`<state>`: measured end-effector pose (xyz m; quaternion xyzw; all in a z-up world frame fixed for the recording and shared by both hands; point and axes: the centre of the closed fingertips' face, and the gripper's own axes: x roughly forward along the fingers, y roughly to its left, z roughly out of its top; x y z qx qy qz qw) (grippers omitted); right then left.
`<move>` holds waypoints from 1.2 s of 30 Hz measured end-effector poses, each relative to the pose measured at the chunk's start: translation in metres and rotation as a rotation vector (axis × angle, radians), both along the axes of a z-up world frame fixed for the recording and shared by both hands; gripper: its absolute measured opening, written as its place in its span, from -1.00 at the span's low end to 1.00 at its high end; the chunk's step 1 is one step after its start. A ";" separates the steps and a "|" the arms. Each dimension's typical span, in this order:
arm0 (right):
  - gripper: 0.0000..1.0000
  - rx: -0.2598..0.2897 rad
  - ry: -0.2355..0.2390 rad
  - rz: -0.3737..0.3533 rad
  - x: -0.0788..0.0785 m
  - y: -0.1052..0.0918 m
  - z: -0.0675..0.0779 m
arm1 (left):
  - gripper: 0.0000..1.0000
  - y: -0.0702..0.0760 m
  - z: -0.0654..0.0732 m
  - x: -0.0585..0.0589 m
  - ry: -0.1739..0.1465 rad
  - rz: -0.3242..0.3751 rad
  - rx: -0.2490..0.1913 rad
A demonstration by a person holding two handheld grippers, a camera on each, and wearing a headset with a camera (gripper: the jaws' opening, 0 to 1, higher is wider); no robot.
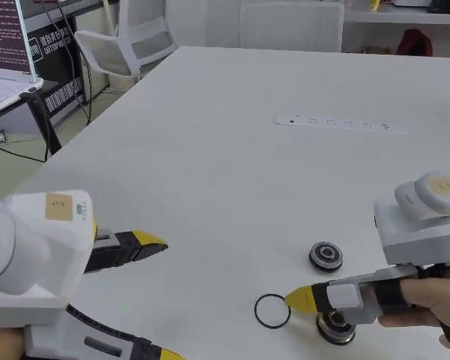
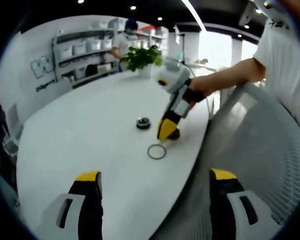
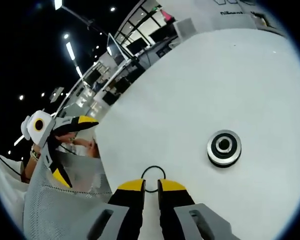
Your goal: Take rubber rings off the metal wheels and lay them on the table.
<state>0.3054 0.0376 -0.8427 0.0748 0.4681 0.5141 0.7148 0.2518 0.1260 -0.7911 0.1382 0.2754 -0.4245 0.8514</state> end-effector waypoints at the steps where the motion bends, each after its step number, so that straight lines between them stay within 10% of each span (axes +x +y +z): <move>1: -0.85 -0.006 -0.008 0.003 0.000 -0.001 0.000 | 0.80 0.000 0.000 0.000 0.000 0.001 0.001; 29: -0.77 0.016 -0.073 -0.022 0.019 -0.039 0.019 | 0.76 -0.004 0.000 -0.002 0.009 -0.019 0.000; 36: -0.69 0.013 -0.102 -0.042 0.024 -0.051 0.025 | 0.67 -0.008 0.012 0.000 -0.052 -0.053 0.007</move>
